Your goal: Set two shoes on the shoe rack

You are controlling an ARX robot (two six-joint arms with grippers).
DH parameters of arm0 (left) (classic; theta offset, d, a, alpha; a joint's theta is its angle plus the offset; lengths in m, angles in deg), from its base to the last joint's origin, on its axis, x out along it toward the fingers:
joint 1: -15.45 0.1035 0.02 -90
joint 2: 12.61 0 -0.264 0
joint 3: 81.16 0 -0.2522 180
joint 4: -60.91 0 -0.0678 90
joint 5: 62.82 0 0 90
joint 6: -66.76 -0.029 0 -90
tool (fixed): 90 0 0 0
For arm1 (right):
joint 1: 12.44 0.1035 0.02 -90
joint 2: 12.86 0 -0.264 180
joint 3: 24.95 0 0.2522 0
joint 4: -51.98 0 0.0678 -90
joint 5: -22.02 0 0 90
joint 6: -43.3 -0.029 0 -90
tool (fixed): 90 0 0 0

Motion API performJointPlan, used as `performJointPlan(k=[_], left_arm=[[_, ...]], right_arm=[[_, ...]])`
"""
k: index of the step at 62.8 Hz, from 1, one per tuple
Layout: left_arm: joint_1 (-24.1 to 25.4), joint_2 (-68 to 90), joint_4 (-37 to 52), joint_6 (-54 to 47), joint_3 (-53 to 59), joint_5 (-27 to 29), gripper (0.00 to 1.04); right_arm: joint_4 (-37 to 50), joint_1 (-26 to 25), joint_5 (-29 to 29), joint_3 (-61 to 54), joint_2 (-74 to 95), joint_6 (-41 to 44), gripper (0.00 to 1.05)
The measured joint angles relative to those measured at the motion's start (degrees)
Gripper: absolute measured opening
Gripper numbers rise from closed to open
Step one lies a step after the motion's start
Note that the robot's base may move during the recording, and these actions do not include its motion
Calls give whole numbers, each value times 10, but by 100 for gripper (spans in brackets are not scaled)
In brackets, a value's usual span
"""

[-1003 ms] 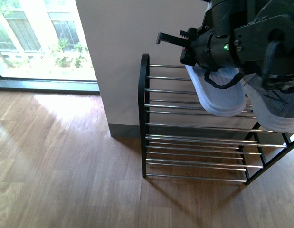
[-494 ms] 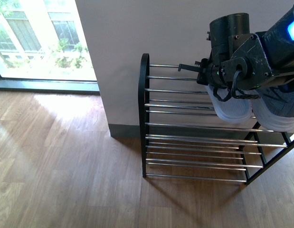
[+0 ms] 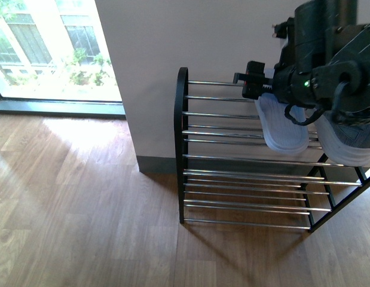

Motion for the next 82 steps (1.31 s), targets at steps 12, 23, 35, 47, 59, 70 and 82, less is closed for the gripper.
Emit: performJointPlan(k=[12, 23, 35, 47, 59, 70, 82], left_arm=[[0, 0, 0, 0, 0, 0, 2], [0, 0, 0, 0, 0, 0, 2], [0, 0, 0, 0, 0, 0, 2], [0, 0, 0, 0, 0, 0, 2], [0, 0, 0, 0, 0, 0, 2], [0, 0, 0, 0, 0, 0, 2], [0, 0, 0, 0, 0, 0, 2]], right_arm=[[34, -10, 81, -157, -155, -1, 95], [53, -38, 138, -269, -290, 5, 96], [77, -97, 190, -365, -438, 25, 96], [131, -148, 231, -417, -487, 27, 96], [213, -137, 105, -448, -484, 74, 84], [238, -160, 36, -499, -532, 134, 58], [237, -160, 38, -556, -595, 150, 21]])
